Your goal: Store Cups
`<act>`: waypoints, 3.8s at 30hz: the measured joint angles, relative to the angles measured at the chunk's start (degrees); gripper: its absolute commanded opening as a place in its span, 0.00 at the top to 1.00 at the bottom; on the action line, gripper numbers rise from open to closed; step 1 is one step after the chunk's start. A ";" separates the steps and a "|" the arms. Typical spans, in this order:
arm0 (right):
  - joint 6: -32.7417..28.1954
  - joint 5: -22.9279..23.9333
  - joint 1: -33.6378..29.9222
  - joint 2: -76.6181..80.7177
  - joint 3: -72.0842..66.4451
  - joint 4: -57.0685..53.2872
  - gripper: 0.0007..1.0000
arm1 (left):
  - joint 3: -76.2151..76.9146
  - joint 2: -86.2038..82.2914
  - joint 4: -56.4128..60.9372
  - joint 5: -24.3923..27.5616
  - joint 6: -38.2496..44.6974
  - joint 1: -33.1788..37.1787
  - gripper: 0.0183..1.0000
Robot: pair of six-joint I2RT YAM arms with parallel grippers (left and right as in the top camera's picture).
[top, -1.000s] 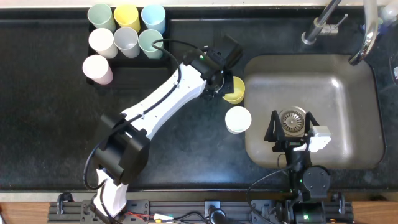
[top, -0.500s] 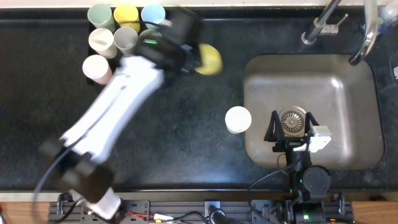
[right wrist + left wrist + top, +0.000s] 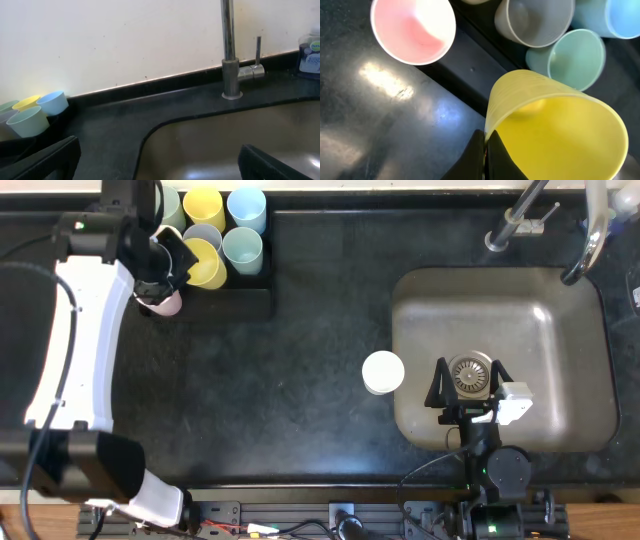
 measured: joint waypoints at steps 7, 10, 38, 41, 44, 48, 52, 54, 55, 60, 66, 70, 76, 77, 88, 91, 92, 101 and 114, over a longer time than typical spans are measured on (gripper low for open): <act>0.02 0.00 0.00 0.00 0.00 0.00 0.00 | -0.02 5.55 0.13 -0.31 -0.50 0.07 0.98; 0.02 0.00 0.00 0.00 0.00 0.02 0.00 | -0.07 7.08 0.07 -0.48 -0.63 0.59 0.98; 0.02 0.00 0.00 0.00 0.00 -0.02 0.00 | -0.07 13.90 1.38 -3.74 -1.31 1.90 0.98; 0.04 0.00 0.00 0.00 0.00 0.00 0.00 | -0.07 13.90 1.40 -3.96 -1.31 1.90 0.98; 0.04 -0.02 0.00 0.00 0.00 0.02 0.00 | -0.07 13.92 1.40 -4.17 -1.31 1.90 0.98; 0.02 -0.02 0.00 0.00 0.00 0.00 0.00 | -0.07 14.47 1.40 -4.44 -1.29 1.90 0.98; 0.04 0.00 0.00 0.00 0.00 0.00 0.00 | -0.07 15.10 1.31 -4.61 -1.31 1.90 0.93; 0.04 -0.02 -0.02 0.00 0.00 0.02 0.00 | -0.07 15.10 1.31 -4.61 -1.36 1.90 0.78; 0.02 -0.02 0.00 0.00 0.00 0.02 0.00 | -0.07 15.10 1.31 -4.66 -1.44 1.90 0.70; 0.02 0.00 0.00 0.00 0.00 -0.02 0.00 | -0.07 15.19 1.14 -4.83 -1.68 1.90 0.00; 0.02 0.00 -0.02 0.00 0.00 0.00 0.00 | -0.07 15.15 0.07 -4.81 -1.68 1.90 0.00; 0.02 0.00 0.00 0.00 0.00 0.04 0.00 | -0.57 12.31 -0.13 -4.81 -1.44 1.90 0.00; 0.00 -0.02 -0.02 0.00 0.00 -0.02 0.00 | -0.87 -4.28 -2.40 -4.81 6.14 1.90 0.00; 0.04 0.00 0.00 0.00 0.00 0.02 0.00 | -0.87 -8.79 -3.65 -4.87 8.79 1.90 0.00; 0.02 0.00 0.00 0.02 0.00 0.07 0.00 | -32.96 -54.99 9.05 -5.44 35.06 1.90 0.00; 0.02 0.00 0.00 0.02 0.00 0.11 0.00 | -52.39 -68.70 22.82 -3.43 41.97 1.90 0.00; 0.00 -0.02 -0.02 0.02 0.00 0.02 0.00 | -59.43 -74.01 27.30 -2.01 44.02 1.90 0.00; 0.04 0.00 0.00 0.00 0.00 0.00 0.00 | -89.42 -99.30 54.40 6.40 49.03 1.90 0.00; 0.04 -0.02 0.00 0.00 0.00 0.00 0.00 | -100.17 -100.21 66.93 7.21 45.00 1.90 0.00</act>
